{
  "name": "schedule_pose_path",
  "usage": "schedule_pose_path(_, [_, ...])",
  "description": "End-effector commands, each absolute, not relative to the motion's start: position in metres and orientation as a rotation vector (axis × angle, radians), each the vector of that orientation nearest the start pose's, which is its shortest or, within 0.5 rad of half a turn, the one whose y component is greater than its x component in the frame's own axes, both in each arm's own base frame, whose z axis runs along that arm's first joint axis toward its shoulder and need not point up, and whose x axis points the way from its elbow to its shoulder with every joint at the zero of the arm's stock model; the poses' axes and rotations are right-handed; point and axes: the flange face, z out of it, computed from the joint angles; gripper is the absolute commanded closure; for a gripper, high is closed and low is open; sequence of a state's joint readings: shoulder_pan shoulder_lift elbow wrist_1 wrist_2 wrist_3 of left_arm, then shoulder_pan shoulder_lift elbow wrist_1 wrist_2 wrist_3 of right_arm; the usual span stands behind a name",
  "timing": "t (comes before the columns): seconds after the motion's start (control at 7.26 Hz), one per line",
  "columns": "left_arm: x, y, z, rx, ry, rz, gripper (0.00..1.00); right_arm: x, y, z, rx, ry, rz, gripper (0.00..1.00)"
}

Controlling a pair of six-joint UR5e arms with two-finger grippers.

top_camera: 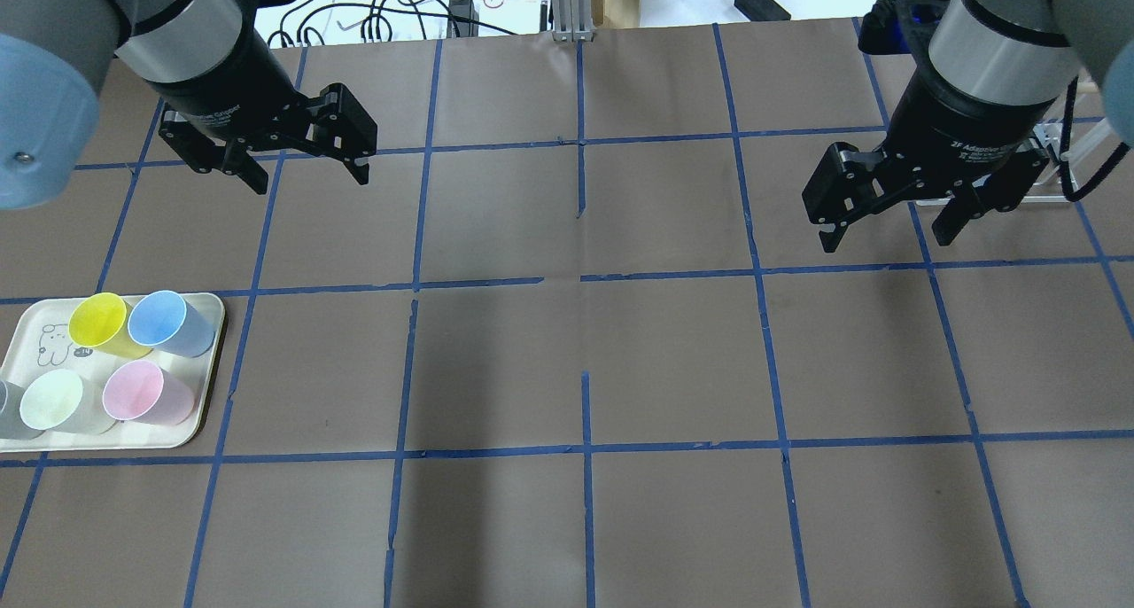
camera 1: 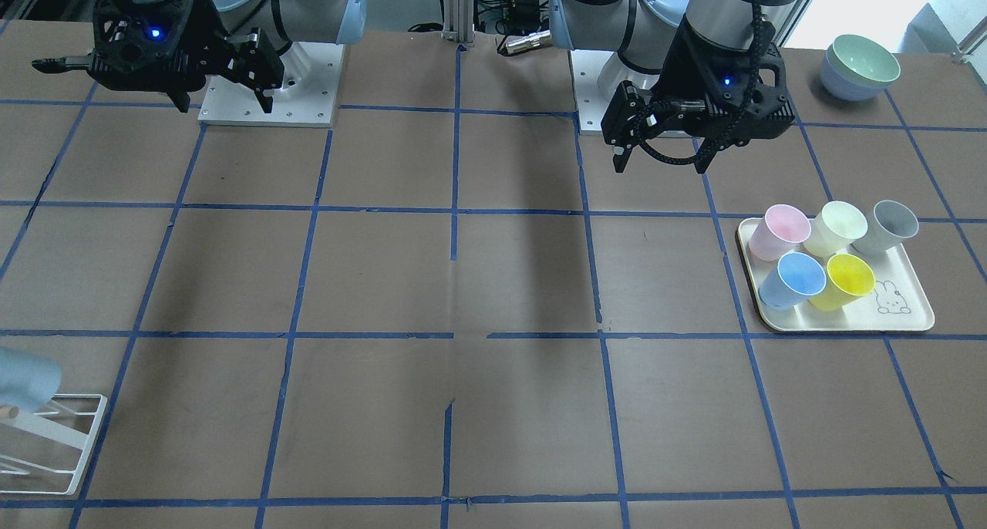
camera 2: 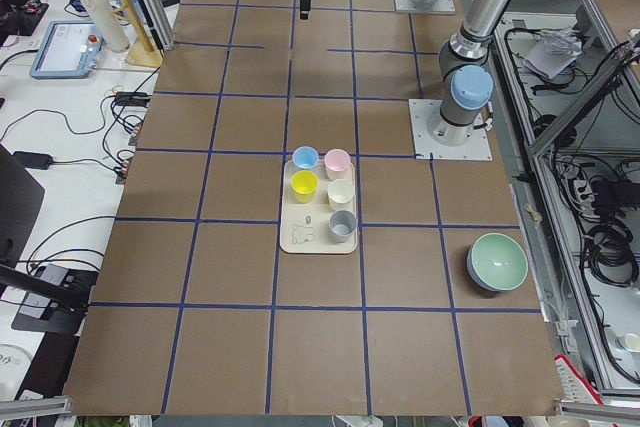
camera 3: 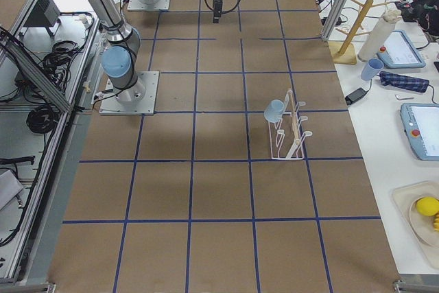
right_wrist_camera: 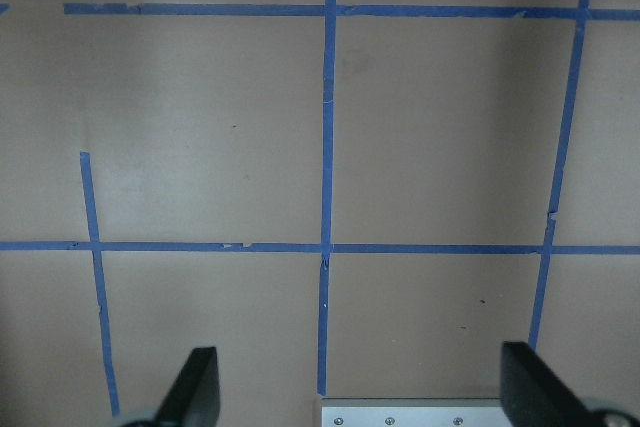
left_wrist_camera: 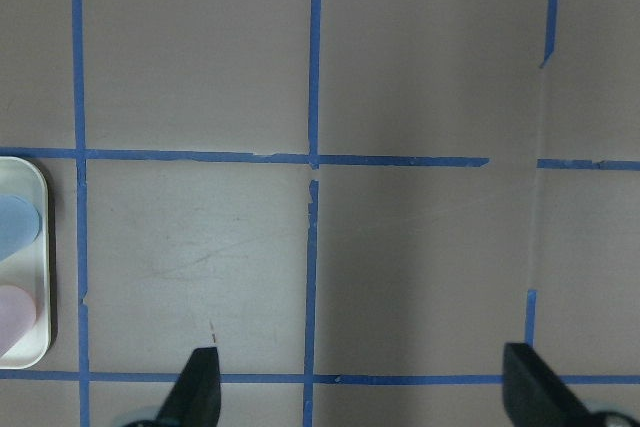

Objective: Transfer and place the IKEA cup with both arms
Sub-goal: 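Move the right gripper toward the white wire rack holding the light blue cup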

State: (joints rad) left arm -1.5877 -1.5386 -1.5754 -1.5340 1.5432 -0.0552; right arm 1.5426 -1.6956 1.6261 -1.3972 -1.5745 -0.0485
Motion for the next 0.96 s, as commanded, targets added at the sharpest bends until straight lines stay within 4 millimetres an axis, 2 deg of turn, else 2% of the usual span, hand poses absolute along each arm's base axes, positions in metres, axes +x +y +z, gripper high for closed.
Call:
schedule_pose_path(0.0, [-0.1442,-0.4818,0.5044,-0.059,3.169,-0.098,0.00,0.1213,-0.4318,0.5019,-0.027,3.136,0.152,0.00])
schedule_pose_path(0.28, [-0.1442,-0.4813,0.5051,-0.059,3.169,-0.100,0.00,0.1244,-0.4322,0.5022,0.047,3.106,0.145,0.00])
schedule_pose_path(0.83, [-0.1442,-0.4812,0.5051,-0.059,3.169,-0.101,0.00,0.1210,-0.4326,0.5024,0.040,3.106,0.151,0.00])
